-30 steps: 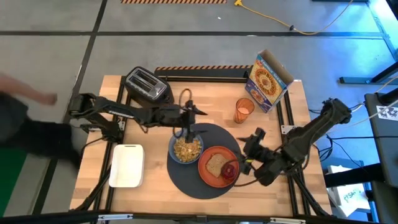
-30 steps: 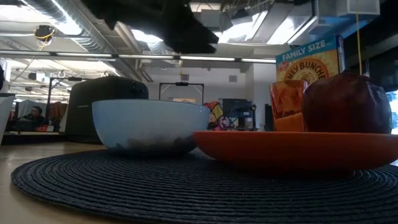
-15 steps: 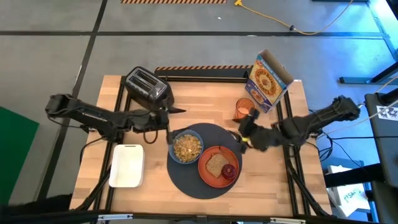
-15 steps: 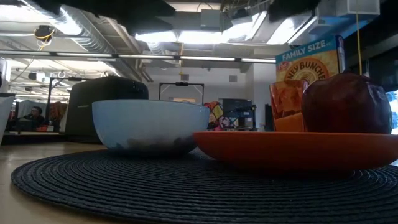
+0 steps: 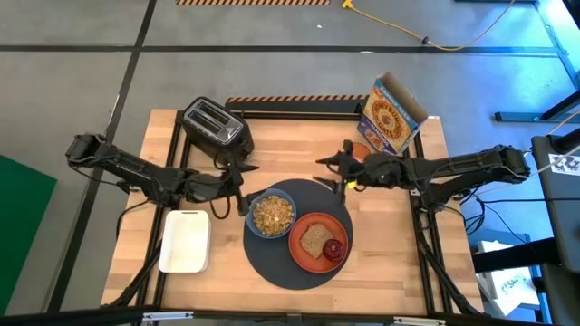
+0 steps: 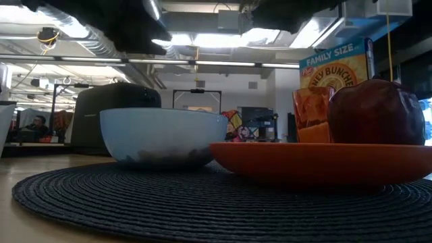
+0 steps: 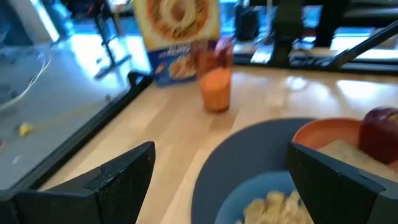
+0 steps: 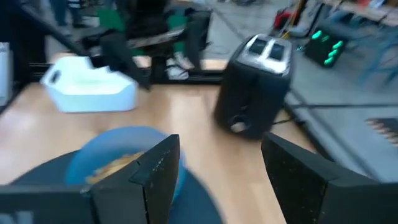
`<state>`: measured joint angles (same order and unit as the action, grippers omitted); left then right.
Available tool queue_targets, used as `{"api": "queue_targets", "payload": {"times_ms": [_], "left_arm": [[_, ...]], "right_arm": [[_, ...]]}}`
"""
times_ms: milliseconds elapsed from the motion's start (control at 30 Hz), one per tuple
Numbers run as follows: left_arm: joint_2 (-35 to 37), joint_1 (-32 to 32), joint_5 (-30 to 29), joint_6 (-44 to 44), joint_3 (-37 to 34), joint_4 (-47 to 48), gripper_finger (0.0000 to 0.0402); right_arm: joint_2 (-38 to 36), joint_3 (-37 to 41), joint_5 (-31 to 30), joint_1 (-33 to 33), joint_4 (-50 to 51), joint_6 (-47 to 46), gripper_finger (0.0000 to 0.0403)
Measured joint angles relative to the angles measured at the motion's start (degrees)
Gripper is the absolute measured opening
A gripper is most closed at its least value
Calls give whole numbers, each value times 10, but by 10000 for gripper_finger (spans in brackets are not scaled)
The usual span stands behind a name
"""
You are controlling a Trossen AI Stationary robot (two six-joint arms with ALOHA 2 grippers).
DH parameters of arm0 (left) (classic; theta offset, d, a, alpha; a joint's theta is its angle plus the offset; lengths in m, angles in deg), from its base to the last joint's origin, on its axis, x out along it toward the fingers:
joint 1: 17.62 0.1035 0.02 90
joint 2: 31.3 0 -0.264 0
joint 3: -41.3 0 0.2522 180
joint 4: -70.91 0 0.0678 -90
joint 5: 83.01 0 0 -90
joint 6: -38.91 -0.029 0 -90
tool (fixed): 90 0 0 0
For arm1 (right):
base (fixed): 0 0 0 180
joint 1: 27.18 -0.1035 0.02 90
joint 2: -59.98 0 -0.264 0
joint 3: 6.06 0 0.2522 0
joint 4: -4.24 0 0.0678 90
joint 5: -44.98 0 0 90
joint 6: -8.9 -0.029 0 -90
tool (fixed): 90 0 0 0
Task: Arrange a breakfast setting
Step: Put the orange cup on the black table mat
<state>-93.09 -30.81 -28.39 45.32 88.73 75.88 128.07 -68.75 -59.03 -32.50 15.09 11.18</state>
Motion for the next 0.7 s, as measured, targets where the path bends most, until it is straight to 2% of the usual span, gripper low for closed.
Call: {"api": "queue_targets", "payload": {"times_ms": [200, 467, 533, 700], "left_arm": [[1, -32, -53, 93, 0, 60, 356], [-7, -33, -57, 149, 0, 58, 356], [-13, -31, -58, 162, 0, 58, 356], [-27, -27, -82, 175, 0, 58, 357]], "right_arm": [[0, 0, -32, 27, -18, 57, 222], [-12, 0, -42, 59, -16, 101, 222], [-25, 0, -76, 66, -16, 105, 222], [-63, -8, -206, 78, -3, 150, 222]]}}
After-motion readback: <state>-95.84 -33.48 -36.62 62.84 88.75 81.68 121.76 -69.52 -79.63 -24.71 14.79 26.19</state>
